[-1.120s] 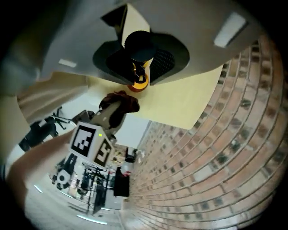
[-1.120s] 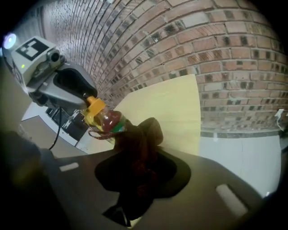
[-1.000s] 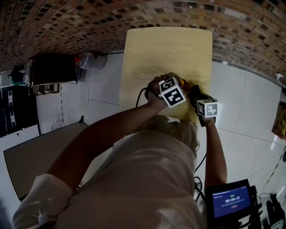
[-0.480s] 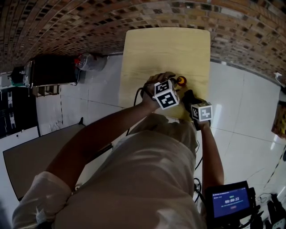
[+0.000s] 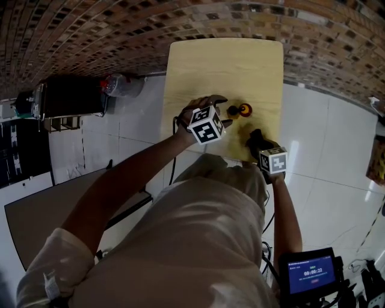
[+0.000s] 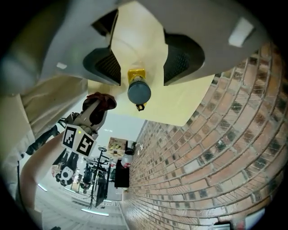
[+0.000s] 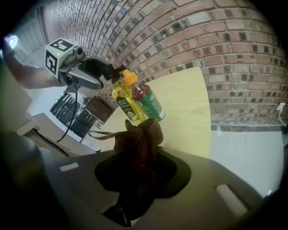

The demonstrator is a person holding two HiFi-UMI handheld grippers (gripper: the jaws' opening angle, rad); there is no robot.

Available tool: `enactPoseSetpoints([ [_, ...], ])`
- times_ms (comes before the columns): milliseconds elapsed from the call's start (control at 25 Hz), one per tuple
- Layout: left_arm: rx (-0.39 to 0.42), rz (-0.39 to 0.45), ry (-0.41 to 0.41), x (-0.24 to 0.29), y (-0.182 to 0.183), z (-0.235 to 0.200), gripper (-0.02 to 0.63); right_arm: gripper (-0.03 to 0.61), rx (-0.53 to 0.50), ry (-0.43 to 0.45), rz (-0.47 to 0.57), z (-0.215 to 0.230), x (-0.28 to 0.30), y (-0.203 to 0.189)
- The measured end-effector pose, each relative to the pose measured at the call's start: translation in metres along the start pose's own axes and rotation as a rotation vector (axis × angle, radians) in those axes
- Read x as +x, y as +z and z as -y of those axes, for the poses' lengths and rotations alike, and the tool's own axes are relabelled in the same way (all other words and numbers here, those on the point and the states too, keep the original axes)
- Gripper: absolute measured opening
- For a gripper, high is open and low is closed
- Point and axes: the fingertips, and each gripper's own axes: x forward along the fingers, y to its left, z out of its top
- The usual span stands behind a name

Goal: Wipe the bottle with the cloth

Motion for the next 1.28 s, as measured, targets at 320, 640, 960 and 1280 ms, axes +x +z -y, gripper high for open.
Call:
enactPoseSetpoints([
  [320,0.103,-0.028,-0.055,0.017,0.022,0.009,0.23,0.098,0.055,0.018,0.145,-0.013,-0.02,0.03],
  [640,-0.049,-0.024,-0.044,0.015,0.023,0.003,0.179,0.099,0.046,0.028,0.226,-0.024,-0.035,0.049],
  [960,-0.565,0.017,-0.071,0.017,0.008,-0.002,0.18,0.098,0.092,0.117,0.372,-0.049,-0.029,0.087],
  [1280,-0.676,0.076,-0.112,0.016,0.017,-0.003,0.186,0.098,0.249,0.202,0.464,-0.059,-0.015,0.122],
])
